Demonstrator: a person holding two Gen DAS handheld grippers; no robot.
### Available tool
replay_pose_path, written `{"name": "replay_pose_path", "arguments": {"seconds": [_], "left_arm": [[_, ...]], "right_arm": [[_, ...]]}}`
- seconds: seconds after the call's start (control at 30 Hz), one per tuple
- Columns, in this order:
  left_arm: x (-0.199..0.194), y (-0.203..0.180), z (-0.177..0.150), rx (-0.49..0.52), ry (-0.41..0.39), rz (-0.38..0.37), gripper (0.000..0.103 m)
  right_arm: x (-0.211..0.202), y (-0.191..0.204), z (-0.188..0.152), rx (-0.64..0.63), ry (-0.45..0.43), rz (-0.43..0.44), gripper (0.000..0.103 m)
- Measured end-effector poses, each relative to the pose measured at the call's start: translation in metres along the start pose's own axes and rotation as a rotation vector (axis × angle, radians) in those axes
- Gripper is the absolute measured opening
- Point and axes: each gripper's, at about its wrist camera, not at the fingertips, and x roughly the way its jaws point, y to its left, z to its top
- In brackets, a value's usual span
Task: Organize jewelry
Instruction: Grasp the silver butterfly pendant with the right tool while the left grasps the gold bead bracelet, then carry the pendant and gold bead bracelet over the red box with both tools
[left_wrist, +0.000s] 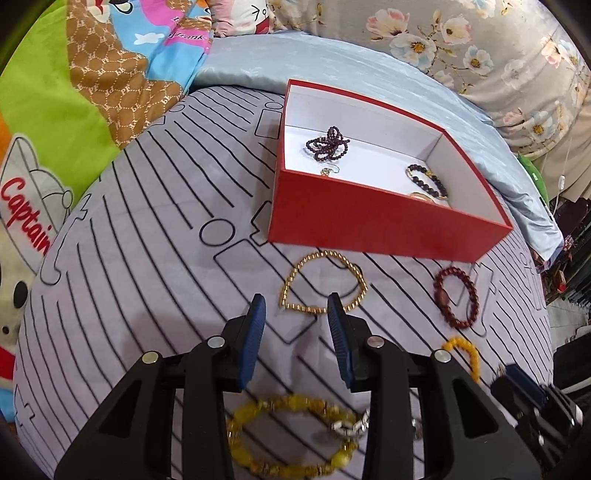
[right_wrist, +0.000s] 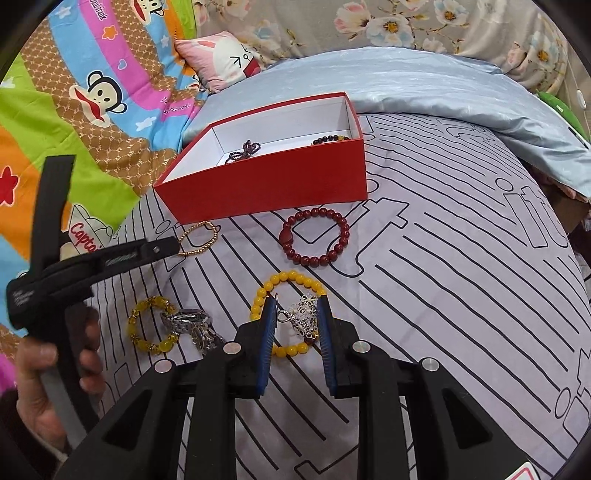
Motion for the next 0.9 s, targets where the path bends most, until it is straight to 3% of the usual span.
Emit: {"name": "replay_pose_path", "arguments": {"seconds": [0.13,0.37,0.57,0.9], "left_arm": [[0.012,-0.006,0.006,0.021,0.0,0.012,0.031],[0.02,-0.017,0.006,0.083,0.001,0.033,0.003],[0.013,-0.022,0.003,0.085,0.008,-0.002,0.003],[-0.042,-0.033,-0.006,0.103,-0.04,-0.085,0.003]], "right_arm": [[0.003,-0.002,0.001,0.007,0.006,0.006,0.021],[0.008,-0.006,0.006,0.021,0.012,0.01,0.021],[0.008,-0.005,0.006,0.021,0.011,0.009,0.021],[-0.016,0.002,0.011,0.007,-0.044,0.025,0.021]]}}
